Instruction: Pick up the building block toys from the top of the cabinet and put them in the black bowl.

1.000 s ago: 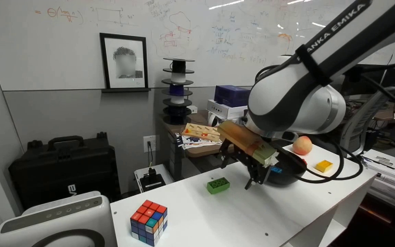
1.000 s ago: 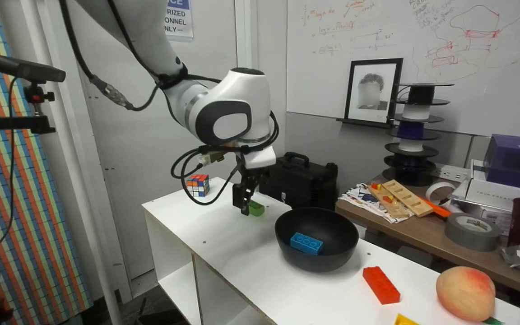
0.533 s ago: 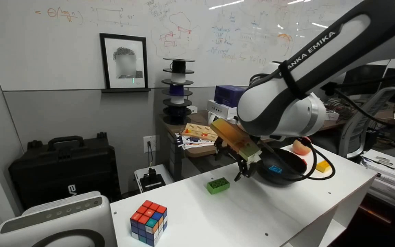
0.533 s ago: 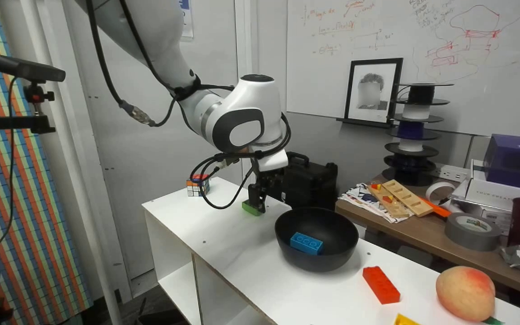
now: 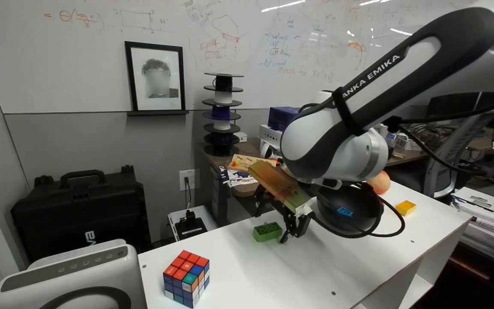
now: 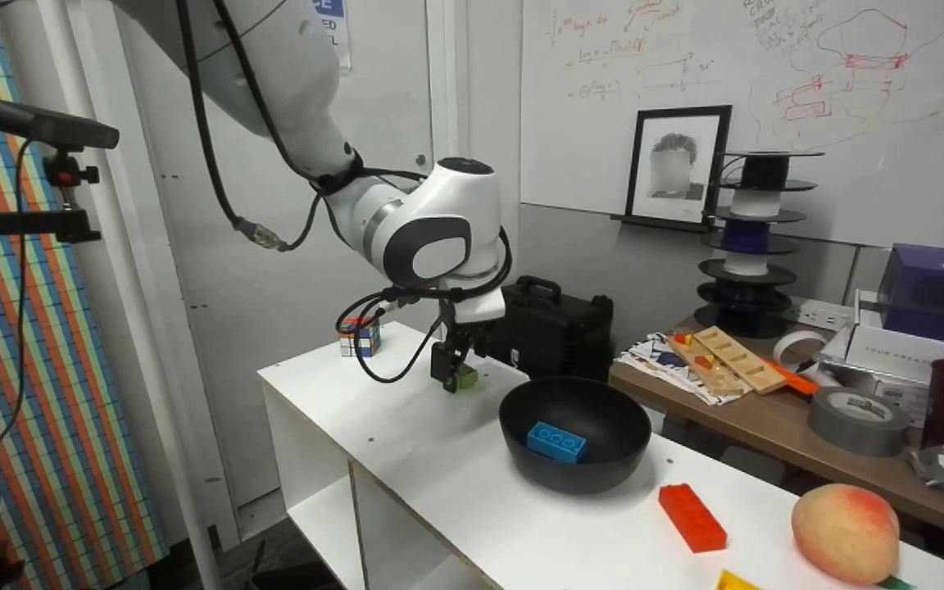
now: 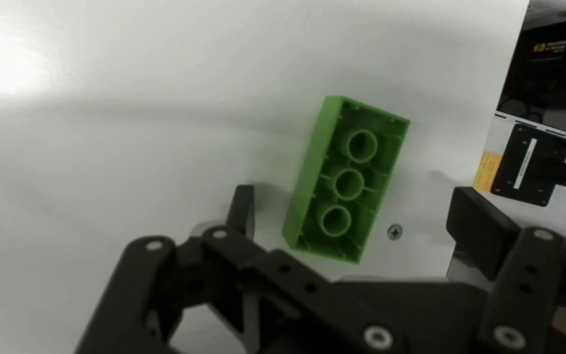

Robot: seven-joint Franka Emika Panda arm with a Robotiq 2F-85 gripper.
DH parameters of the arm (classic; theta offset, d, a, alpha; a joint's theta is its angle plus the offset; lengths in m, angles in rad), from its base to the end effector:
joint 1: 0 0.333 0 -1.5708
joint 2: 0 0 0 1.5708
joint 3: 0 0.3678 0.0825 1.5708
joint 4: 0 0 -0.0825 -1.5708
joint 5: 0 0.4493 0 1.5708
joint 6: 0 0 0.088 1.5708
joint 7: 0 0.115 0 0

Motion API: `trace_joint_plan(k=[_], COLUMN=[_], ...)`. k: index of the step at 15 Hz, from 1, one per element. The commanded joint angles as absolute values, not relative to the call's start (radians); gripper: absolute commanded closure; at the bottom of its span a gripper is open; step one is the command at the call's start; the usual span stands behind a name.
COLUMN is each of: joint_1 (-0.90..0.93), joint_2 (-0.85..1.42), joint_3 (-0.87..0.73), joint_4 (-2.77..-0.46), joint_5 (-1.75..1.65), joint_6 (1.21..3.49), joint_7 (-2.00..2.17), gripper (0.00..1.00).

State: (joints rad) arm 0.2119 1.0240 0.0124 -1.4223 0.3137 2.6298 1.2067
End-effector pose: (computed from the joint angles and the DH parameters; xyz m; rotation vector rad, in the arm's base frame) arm 0.7964 0.1732 0.0639 -2.3370 1.6852 -0.0192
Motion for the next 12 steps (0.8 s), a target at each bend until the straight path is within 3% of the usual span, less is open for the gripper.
trace_joint_plan(k=[1,2,9,12], joint_1=[0.186,0.178,0.171,0.173], joint_2=[1.063,1.066,1.031,1.001], joint_3=[0.048,0.059,0.086,0.081], joint_4=[-1.348,-1.342,-1.372,-1.407], joint_5=[0.316,0.32,0.326,0.326], joint_6=[2.566,2.553,2.484,2.458], joint_7=[1.19,1.18,1.166,1.179], gripper=[0.1,0.27,0.82,0.89])
